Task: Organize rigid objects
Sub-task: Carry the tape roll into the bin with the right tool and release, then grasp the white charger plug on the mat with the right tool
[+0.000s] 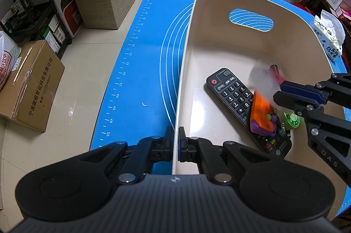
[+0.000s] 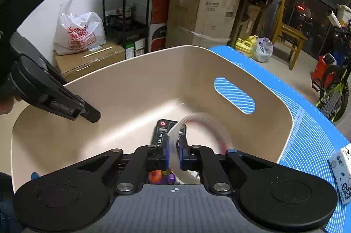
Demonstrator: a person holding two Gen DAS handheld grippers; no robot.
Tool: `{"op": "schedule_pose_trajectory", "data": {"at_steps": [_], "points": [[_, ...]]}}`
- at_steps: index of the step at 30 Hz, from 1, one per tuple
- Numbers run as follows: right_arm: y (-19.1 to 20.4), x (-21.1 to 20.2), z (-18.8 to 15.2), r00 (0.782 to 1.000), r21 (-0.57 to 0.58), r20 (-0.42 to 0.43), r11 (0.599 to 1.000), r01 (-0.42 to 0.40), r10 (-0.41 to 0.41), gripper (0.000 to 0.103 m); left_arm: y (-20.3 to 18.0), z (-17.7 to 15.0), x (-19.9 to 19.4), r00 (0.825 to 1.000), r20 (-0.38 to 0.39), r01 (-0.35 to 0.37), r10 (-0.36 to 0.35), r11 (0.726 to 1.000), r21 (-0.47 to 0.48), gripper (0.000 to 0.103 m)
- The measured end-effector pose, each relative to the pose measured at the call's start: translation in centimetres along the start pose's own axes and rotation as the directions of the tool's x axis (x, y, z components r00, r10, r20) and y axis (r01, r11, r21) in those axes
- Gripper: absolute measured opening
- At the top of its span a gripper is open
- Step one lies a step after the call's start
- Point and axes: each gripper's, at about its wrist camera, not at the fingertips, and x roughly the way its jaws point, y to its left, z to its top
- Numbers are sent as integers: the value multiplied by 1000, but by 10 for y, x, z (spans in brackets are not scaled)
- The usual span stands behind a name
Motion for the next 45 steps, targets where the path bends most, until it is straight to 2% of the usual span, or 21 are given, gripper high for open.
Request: {"op": "schedule_pose_trajectory", "data": {"at_steps": [2, 3, 4, 5, 7, 9, 11, 12, 19, 23, 33, 39, 45], "points": [[-5, -6, -2, 1000, 21, 17, 1000, -11, 11, 43, 0, 0, 0, 1000, 0, 0, 0, 1000, 0, 5], [-8, -10, -3, 1000, 32, 27, 999, -15, 14, 51, 0, 0, 0, 1000, 0, 0, 0, 1000, 0, 5], [-11, -14, -4, 999, 45, 48, 999, -12, 10, 65, 0, 0, 0, 1000, 0, 0, 0, 1000, 0, 5], [-14, -20, -5, 998, 54, 69, 998, -11, 8, 71, 0, 0, 0, 1000, 0, 1, -1, 1000, -1, 5], [-21, -29, -5, 995, 68, 98, 998, -2, -4, 74, 0, 0, 0, 1000, 0, 0, 0, 1000, 0, 5], [-29, -38, -7, 991, 88, 126, 996, 27, -38, 81, 0, 0, 0, 1000, 0, 0, 0, 1000, 0, 5], [-40, -48, -11, 982, 126, 168, 990, 62, -83, 99, 0, 0, 0, 1000, 0, 0, 0, 1000, -1, 5], [-46, -54, -14, 974, 154, 196, 985, 81, -111, 101, 0, 0, 0, 1000, 0, 0, 0, 1000, 0, 5], [-94, -66, -33, 946, 317, 192, 928, 193, -262, 101, 0, 0, 0, 1000, 0, 0, 0, 1000, 0, 5], [-121, -53, -48, 936, 374, 143, 894, 248, -320, 101, 0, 0, 0, 1000, 0, -1, 1, 1000, 1, 5], [-158, 11, -82, 941, 428, -8, 849, 309, -339, 101, 0, -1, 0, 1000, 0, 1, -1, 1000, -1, 5], [-172, 43, -89, 933, 470, -55, 816, 338, -355, 101, 0, -1, 0, 1000, -1, -2, 2, 1000, 0, 5], [-171, 70, -88, 922, 460, -85, 806, 373, -378, 101, -1, -1, 0, 1000, -1, -4, 4, 1000, 2, 5]]}}
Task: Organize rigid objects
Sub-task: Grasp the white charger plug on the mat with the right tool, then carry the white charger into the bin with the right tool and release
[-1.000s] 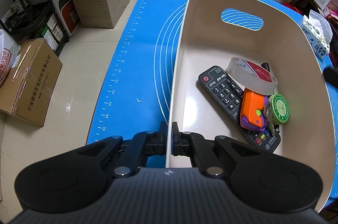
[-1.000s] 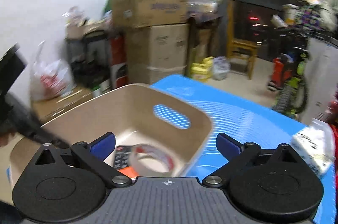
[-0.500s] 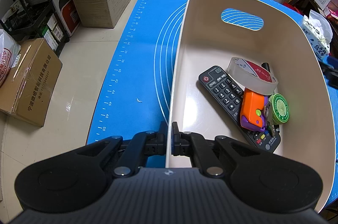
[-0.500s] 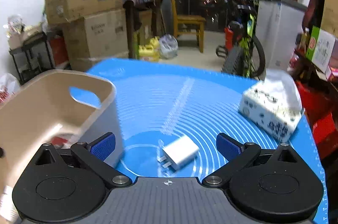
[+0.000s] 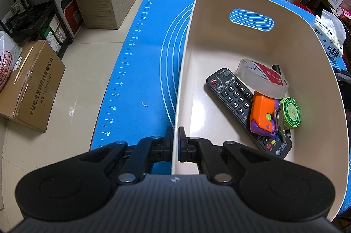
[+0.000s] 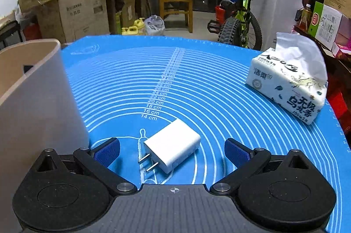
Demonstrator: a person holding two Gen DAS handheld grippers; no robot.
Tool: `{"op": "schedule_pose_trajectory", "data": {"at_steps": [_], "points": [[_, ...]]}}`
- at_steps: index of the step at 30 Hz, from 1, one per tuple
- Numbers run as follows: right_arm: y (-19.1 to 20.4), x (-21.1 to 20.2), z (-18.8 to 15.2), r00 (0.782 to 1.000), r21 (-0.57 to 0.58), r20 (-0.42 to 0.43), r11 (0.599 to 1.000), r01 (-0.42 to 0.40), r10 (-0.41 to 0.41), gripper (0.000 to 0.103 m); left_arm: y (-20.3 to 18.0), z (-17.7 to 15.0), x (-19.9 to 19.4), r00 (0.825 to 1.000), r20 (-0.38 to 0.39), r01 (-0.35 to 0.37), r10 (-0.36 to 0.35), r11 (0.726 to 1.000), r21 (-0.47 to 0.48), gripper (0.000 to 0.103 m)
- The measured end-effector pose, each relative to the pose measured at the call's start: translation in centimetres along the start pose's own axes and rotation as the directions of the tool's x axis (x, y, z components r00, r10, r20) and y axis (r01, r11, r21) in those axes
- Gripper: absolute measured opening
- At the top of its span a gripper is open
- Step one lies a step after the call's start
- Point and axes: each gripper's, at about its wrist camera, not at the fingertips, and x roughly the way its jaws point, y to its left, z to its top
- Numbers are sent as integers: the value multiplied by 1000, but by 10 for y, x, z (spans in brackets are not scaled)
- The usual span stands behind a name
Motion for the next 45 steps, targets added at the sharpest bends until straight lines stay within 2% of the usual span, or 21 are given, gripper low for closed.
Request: {"op": "schedule_pose_trajectory", "data": {"at_steps": [4, 9, 12, 14, 15, 21, 26, 32, 40, 45], "points": [[-1, 9, -2, 999, 10, 11, 999, 31, -31, 100, 0, 0, 0, 1000, 0, 0, 0, 1000, 0, 5], [-5, 11, -6, 999, 19, 40, 1000, 3, -3, 98, 0, 0, 0, 1000, 0, -2, 2, 1000, 2, 5], [-7, 6, -7, 998, 10, 63, 1000, -7, 6, 84, 0, 0, 0, 1000, 0, -4, 4, 1000, 3, 5], [-7, 3, -6, 997, 6, 72, 1000, -10, 9, 63, -1, 1, -1, 1000, 0, -7, 7, 1000, 4, 5], [-7, 2, -6, 998, 4, 69, 1000, -12, 12, 61, -1, 1, -1, 1000, 0, -9, 9, 1000, 5, 5], [-4, -10, -7, 996, -7, 86, 1000, 1, 0, 61, -2, 1, -1, 1000, 0, -10, 10, 1000, 6, 5], [-4, -29, -3, 994, -47, 110, 999, -16, 21, 61, -2, 1, -1, 1000, -1, -11, 11, 1000, 7, 5], [-3, -65, 10, 984, -86, 176, 996, 0, 16, 61, -2, 1, -1, 1000, 0, -12, 12, 1000, 8, 5], [15, -132, 30, 952, -129, 294, 990, -50, 86, 61, -2, 1, -1, 1000, 0, -20, 20, 1000, 14, 6], [33, -163, 43, 932, -154, 337, 984, -86, 134, 61, -4, 1, -1, 1000, 0, -25, 25, 1000, 18, 6]]}}
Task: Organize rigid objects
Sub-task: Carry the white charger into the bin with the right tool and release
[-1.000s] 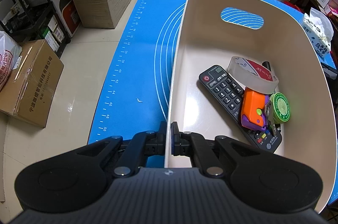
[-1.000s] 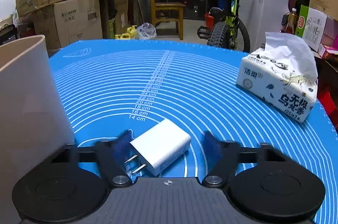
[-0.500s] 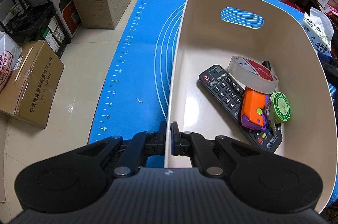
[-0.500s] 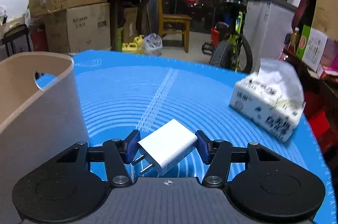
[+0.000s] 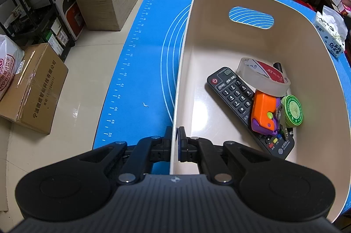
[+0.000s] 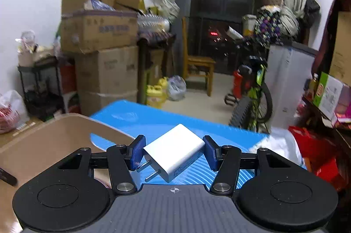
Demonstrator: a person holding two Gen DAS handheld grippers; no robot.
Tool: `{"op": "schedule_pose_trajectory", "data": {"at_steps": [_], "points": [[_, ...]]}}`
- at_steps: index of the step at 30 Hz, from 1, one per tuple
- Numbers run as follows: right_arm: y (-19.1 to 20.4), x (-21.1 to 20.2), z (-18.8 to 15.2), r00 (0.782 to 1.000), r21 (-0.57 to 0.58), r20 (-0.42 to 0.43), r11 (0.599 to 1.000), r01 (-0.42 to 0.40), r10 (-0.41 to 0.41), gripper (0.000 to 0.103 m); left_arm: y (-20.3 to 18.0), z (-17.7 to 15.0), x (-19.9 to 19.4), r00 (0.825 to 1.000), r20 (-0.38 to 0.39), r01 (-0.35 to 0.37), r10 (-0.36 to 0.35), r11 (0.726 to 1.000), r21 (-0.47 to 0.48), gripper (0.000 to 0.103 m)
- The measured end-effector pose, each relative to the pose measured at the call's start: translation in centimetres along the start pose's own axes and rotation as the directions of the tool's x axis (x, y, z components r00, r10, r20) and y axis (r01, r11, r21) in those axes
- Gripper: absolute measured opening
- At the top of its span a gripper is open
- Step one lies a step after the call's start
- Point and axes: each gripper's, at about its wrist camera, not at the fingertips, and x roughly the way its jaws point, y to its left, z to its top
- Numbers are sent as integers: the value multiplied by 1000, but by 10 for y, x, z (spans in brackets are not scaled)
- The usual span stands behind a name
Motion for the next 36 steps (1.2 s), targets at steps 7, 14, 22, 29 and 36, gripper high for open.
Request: {"op": "schedule_pose_trajectory", "data": {"at_steps": [7, 14, 22, 29, 36], "points": [[29, -13, 24, 997, -9, 24, 997, -73, 74, 61, 0, 0, 0, 1000, 0, 0, 0, 1000, 0, 6], [68, 4, 26, 985, -38, -98, 988, -149, 145, 61, 0, 0, 0, 1000, 0, -2, 2, 1000, 2, 6], [115, 34, -3, 932, -106, -316, 970, -220, 177, 61, 0, 0, 0, 1000, 1, -3, 3, 1000, 3, 6], [134, 46, -25, 892, -135, -425, 963, -233, 156, 61, 1, 1, -1, 1000, 1, -9, 9, 1000, 4, 6], [131, 36, -23, 904, -107, -395, 969, -222, 163, 73, -2, 1, -2, 1000, 4, -24, 24, 1000, 10, 7]]}}
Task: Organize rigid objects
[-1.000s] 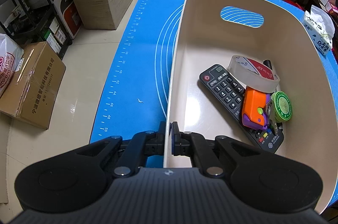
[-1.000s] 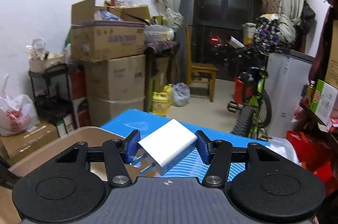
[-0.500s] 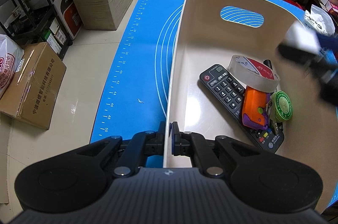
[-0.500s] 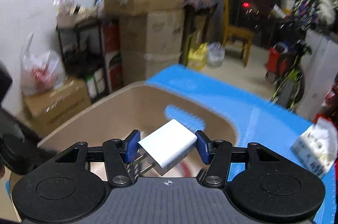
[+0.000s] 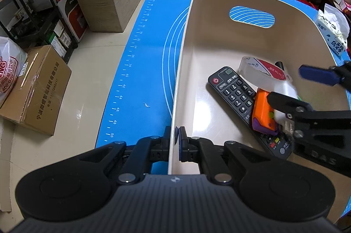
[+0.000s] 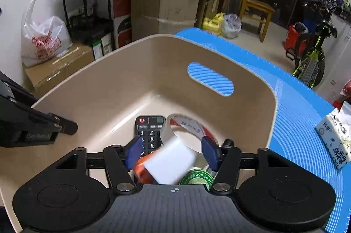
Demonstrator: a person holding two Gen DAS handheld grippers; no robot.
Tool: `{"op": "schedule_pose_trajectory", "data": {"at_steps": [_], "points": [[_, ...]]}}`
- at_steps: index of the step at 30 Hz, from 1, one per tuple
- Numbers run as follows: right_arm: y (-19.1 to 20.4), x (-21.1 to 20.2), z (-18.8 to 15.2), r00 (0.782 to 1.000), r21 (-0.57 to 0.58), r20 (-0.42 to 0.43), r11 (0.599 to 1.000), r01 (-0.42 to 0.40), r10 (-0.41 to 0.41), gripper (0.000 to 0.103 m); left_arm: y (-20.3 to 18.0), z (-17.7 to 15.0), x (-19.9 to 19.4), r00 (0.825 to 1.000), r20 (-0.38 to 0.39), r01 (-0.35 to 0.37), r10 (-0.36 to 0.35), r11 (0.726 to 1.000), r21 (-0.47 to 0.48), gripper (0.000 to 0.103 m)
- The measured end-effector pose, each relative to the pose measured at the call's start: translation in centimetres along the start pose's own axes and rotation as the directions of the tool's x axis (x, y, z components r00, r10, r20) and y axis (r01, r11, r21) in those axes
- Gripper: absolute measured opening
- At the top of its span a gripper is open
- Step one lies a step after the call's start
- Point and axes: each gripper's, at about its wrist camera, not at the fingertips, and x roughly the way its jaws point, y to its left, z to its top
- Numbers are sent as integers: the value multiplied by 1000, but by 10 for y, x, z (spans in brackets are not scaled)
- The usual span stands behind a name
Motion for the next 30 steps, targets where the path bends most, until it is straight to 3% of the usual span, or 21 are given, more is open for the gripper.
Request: {"op": "schedule_pose_trajectory", "data": {"at_steps": [5, 7, 9, 11, 21, 30], "points": [[-15, -26, -2, 997, 59, 75, 998, -13, 9, 88, -4, -1, -9, 999, 26, -22, 22, 1000, 14, 10], [-20, -39, -3, 995, 88, 102, 996, -14, 5, 96, -6, 0, -16, 998, 48, -43, 42, 999, 15, 17], [-25, -54, -6, 991, 114, 130, 993, -21, 6, 97, -11, -1, -26, 995, 82, -64, 62, 998, 22, 53], [-28, -69, -8, 989, 126, 148, 992, -16, -3, 99, -15, -2, -39, 990, 127, -68, 65, 998, 20, 64], [-45, -138, -27, 981, 193, 185, 981, 18, -55, 101, -50, -15, -93, 970, 235, -75, 66, 997, 30, 70], [-50, -208, -61, 969, 246, 209, 966, 81, -134, 101, -87, -58, -141, 946, 321, -58, 47, 998, 25, 70]]}}
